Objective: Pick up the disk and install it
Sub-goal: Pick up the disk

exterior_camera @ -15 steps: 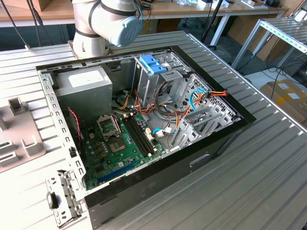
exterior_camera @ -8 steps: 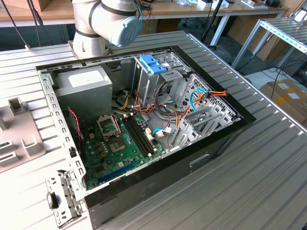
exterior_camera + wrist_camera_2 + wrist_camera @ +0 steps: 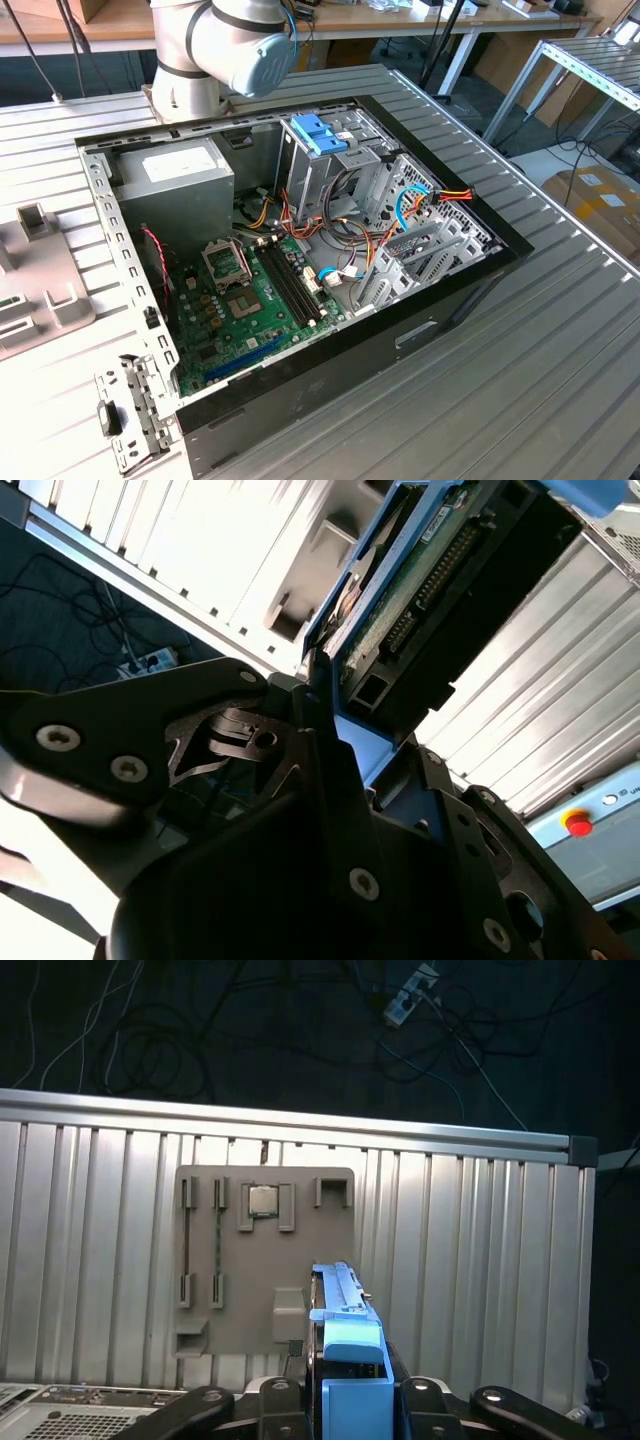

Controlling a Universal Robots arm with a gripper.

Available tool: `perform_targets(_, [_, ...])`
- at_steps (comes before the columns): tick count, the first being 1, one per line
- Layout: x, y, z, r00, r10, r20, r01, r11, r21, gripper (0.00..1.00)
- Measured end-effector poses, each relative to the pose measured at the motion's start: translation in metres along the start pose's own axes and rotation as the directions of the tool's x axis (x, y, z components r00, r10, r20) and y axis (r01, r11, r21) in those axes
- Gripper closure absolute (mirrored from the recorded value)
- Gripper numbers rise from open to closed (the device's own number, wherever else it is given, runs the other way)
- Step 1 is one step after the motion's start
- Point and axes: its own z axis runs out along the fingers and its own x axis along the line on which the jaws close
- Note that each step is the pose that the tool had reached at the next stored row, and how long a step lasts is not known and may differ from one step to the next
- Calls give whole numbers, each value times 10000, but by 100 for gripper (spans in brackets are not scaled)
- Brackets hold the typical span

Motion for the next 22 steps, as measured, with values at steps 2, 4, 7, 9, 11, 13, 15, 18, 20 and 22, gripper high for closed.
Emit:
perform_targets(2, [25,-4,-1,10000,0,0,0,10000,0,63])
perform_targets(4, [41,-8,-1,10000,1,0,-1,10000,-1,63])
perform_targets(7, [76,-16,-2,10000,0,0,0,10000,-1,63])
perform_targets(9, [94,-21,-2,10000,0,0,0,10000,0,63])
perform_targets(11, [112,-29,-3,10000,0,-1,0,10000,-1,63])
perform_targets(13, [136,-39,-3,10000,0,0,0,10000,-1,63])
perform_targets(15, [153,-47,-3,10000,1,0,-1,10000,-1,63])
perform_targets(18, [177,-62,-3,10000,1,0,-1,10000,-1,63])
perform_targets(20, [193,-73,-4,10000,0,-1,0,10000,-3,63])
perform_targets(22, [206,-82,-3,10000,0,0,0,10000,-1,63])
